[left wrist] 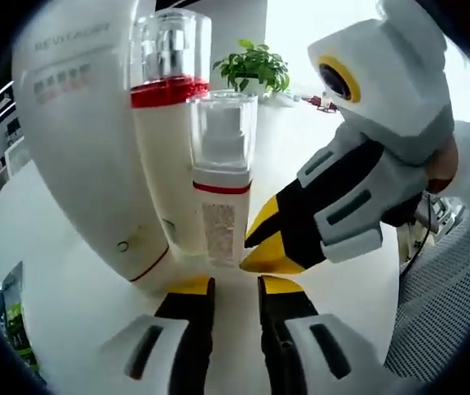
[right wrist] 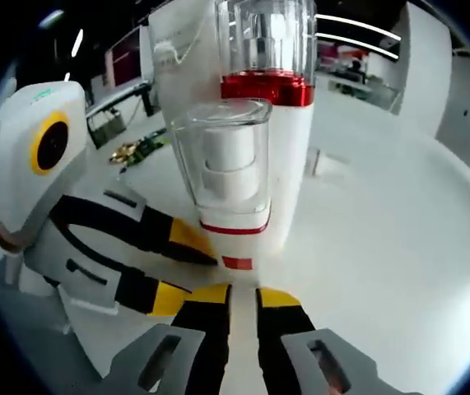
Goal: Arrange the skincare products in the storage area until every visible bottle or jar stands upright without overlapping.
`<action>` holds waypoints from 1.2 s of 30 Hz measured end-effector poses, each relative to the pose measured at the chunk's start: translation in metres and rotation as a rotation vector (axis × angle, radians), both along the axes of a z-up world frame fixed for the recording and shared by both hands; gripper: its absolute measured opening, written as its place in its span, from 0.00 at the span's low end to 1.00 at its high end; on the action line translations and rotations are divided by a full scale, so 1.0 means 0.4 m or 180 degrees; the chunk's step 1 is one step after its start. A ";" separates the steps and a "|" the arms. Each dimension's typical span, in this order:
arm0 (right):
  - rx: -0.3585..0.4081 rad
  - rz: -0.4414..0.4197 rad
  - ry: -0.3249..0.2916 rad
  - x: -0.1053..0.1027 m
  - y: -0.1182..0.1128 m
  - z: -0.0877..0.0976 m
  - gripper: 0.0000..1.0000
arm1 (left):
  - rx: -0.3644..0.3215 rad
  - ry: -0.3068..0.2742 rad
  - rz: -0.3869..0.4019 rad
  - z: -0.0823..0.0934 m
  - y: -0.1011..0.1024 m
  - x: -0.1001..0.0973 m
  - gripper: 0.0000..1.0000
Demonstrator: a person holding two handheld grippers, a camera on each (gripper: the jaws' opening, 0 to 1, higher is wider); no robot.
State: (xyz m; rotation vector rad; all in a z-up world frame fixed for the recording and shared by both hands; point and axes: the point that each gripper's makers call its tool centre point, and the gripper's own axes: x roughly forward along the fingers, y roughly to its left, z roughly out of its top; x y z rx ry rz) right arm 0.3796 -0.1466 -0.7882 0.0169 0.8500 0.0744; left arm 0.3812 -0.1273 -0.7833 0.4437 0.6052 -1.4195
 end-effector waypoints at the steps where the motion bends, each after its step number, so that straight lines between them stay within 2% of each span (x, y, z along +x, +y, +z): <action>1: 0.0003 -0.0001 0.0002 -0.001 0.000 0.001 0.03 | 0.0000 -0.0002 -0.0003 0.000 0.000 0.000 0.16; 13: 0.0026 0.0001 -0.0034 -0.004 0.006 0.012 0.00 | -0.0033 0.0014 0.0019 0.001 0.000 0.004 0.15; 15: -0.0006 -0.0028 -0.0042 -0.009 -0.009 0.012 0.00 | -0.0099 0.0085 -0.0001 0.005 -0.007 -0.006 0.15; 16: -0.0005 -0.0060 -0.0052 -0.011 -0.017 0.013 0.02 | -0.0227 0.0158 0.0013 0.019 -0.019 -0.012 0.13; 17: 0.0016 -0.0094 -0.0081 -0.012 -0.020 0.016 0.02 | -0.0203 0.0206 0.0018 0.017 -0.017 -0.016 0.12; 20: 0.0057 -0.0120 -0.0150 -0.008 -0.022 0.027 0.02 | -0.0261 0.0180 -0.0025 0.020 -0.023 -0.016 0.11; 22: 0.0072 -0.0079 -0.0152 -0.005 -0.016 0.027 0.02 | -0.0259 0.0263 -0.0025 0.016 -0.021 -0.018 0.10; 25: 0.0066 -0.0014 -0.0147 -0.003 -0.008 0.024 0.03 | -0.0225 0.0239 -0.0055 0.015 -0.017 -0.020 0.07; 28: 0.0051 -0.0004 -0.0150 -0.002 -0.007 0.025 0.02 | -0.0231 0.0056 -0.0135 0.018 -0.019 -0.012 0.12; 31: 0.0037 -0.0020 -0.0149 -0.001 -0.014 0.026 0.03 | -0.0254 0.0126 -0.0099 0.020 -0.022 -0.012 0.13; 36: 0.0057 -0.0034 -0.0157 -0.002 -0.011 0.028 0.02 | -0.0259 0.0102 -0.0118 0.022 -0.023 -0.015 0.14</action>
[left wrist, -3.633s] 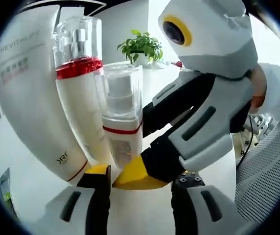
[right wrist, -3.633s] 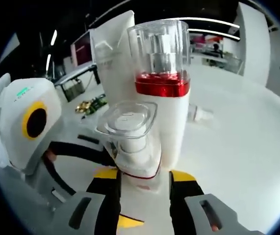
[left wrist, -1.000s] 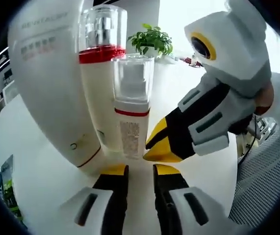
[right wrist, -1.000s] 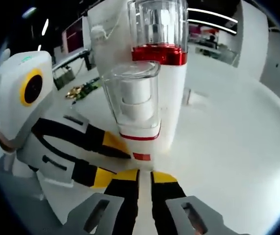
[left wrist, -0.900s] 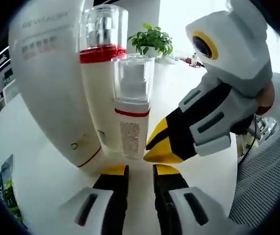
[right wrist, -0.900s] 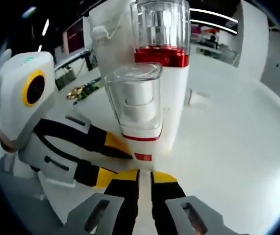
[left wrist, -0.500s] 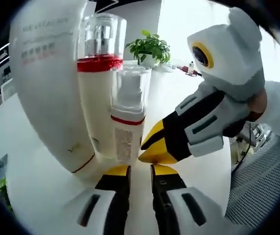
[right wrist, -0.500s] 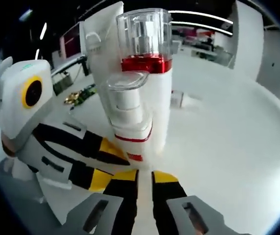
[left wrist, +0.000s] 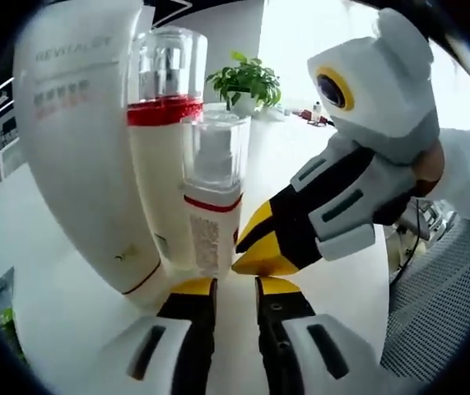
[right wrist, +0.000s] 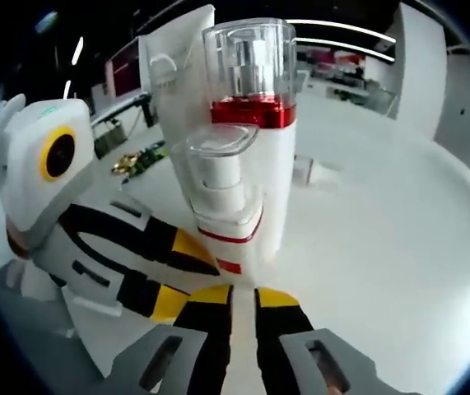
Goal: Arrange the skincare products in the storage area until every visible bottle or jar stands upright without overlapping.
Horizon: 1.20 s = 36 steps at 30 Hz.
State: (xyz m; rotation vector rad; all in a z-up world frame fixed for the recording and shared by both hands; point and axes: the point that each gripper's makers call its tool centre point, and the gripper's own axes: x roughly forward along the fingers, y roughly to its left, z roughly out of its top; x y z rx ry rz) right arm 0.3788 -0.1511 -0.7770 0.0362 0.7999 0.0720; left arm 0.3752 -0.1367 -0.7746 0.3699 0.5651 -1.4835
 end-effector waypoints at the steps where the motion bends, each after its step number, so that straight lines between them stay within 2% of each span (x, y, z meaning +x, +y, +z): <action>1: -0.0004 0.0000 0.0004 0.000 -0.001 0.000 0.02 | 0.0001 0.0002 -0.0005 -0.001 0.000 -0.001 0.15; 8: 0.0038 -0.0035 -0.0040 -0.009 -0.005 0.011 0.05 | -0.0002 -0.0014 -0.0003 0.008 0.001 0.003 0.20; 16: 0.0186 -0.0120 -0.0176 -0.018 -0.009 0.047 0.15 | -0.0023 -0.0018 0.0140 0.030 0.014 0.033 0.21; 29: 0.0215 -0.0061 -0.0320 -0.006 -0.001 0.081 0.23 | -0.0028 -0.0150 0.0198 0.070 0.034 0.050 0.24; 36: 0.0189 0.0027 -0.0330 -0.002 0.012 0.086 0.25 | 0.0002 -0.0176 0.0225 0.074 0.048 0.052 0.24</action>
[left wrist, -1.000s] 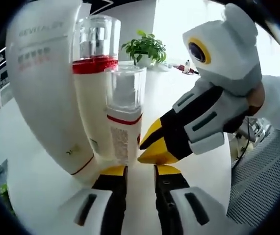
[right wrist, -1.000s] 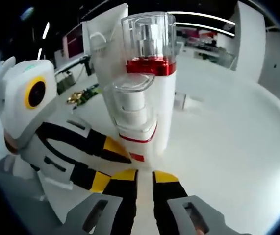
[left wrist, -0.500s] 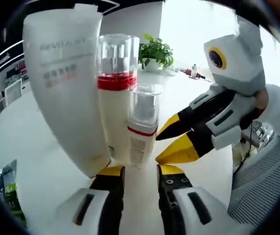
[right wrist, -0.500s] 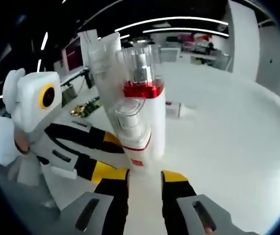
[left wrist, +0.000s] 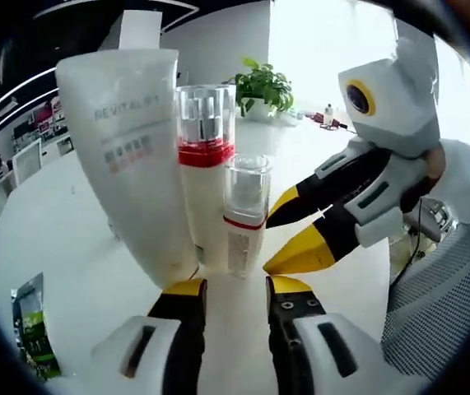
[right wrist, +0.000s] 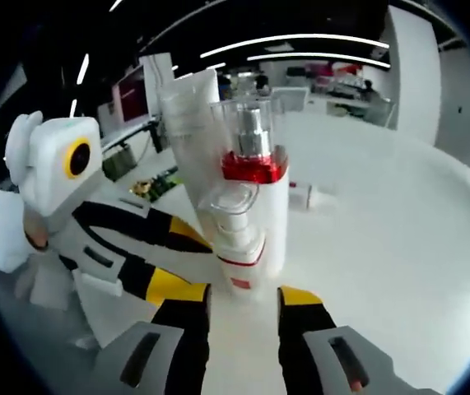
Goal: Arrange the skincare products in the storage area until every visible bottle or jar stands upright without overlapping.
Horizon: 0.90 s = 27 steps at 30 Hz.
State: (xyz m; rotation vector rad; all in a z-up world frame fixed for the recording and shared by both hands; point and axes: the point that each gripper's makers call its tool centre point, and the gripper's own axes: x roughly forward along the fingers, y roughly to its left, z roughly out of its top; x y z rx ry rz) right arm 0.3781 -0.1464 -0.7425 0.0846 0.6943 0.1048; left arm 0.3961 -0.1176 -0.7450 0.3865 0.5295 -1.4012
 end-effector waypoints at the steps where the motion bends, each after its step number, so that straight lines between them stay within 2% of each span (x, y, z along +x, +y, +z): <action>1: 0.0000 0.0006 -0.0006 0.001 0.000 0.001 0.26 | 0.0003 -0.0002 0.0003 0.000 0.001 0.000 0.24; 15: 0.0033 0.0038 -0.0021 0.003 0.006 0.005 0.28 | 0.0012 -0.0023 0.0003 0.000 0.001 -0.007 0.25; 27: -0.0044 0.0012 -0.0017 -0.004 0.000 0.022 0.28 | -0.0095 0.0014 -0.0046 0.017 -0.005 -0.019 0.26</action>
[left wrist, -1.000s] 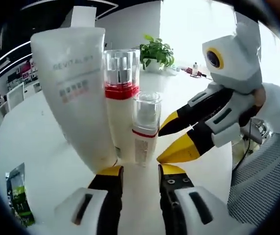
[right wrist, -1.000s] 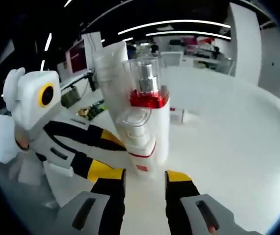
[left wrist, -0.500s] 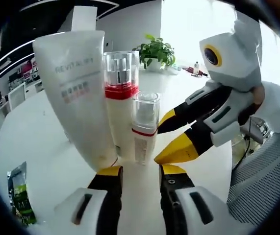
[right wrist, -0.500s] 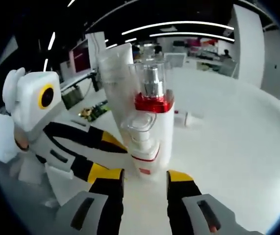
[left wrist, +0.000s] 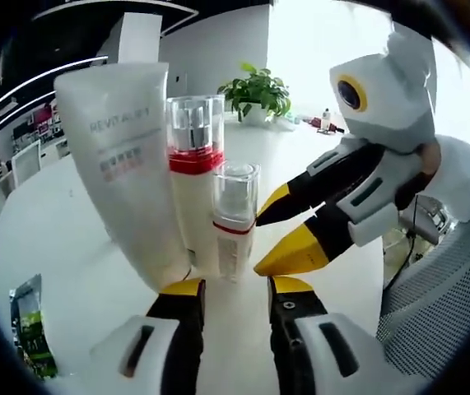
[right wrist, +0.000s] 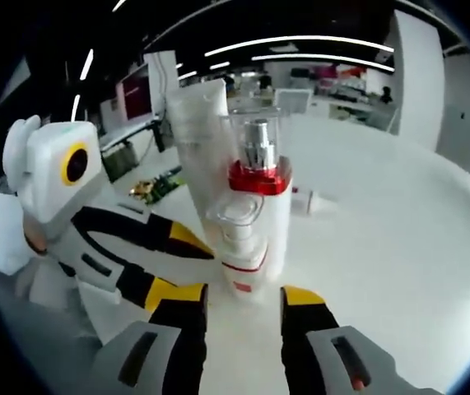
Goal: Arrange the skincare products in the storage area until every visible bottle or jar stands upright without overlapping.
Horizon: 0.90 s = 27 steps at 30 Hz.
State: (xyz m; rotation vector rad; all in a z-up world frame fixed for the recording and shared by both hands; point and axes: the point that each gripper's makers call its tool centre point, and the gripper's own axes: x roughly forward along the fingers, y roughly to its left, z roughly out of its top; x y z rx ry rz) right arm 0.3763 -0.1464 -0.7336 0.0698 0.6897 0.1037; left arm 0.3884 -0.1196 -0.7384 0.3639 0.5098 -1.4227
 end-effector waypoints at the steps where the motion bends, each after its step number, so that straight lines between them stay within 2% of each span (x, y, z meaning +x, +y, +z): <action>1: 0.0010 -0.0015 0.0003 -0.001 -0.001 0.000 0.28 | -0.0010 -0.0001 -0.0009 0.002 0.000 0.000 0.26; 14: -0.0093 -0.0039 -0.0077 -0.001 -0.002 0.029 0.28 | -0.0123 -0.0019 0.0083 0.036 0.014 0.029 0.25; 20: -0.0163 0.0048 -0.0059 -0.017 0.008 0.036 0.32 | -0.0194 -0.0027 0.0139 0.059 0.023 0.045 0.25; 27: -0.0227 0.0039 -0.0097 -0.030 -0.048 0.067 0.33 | -0.0220 0.0006 0.0139 0.096 0.044 0.053 0.29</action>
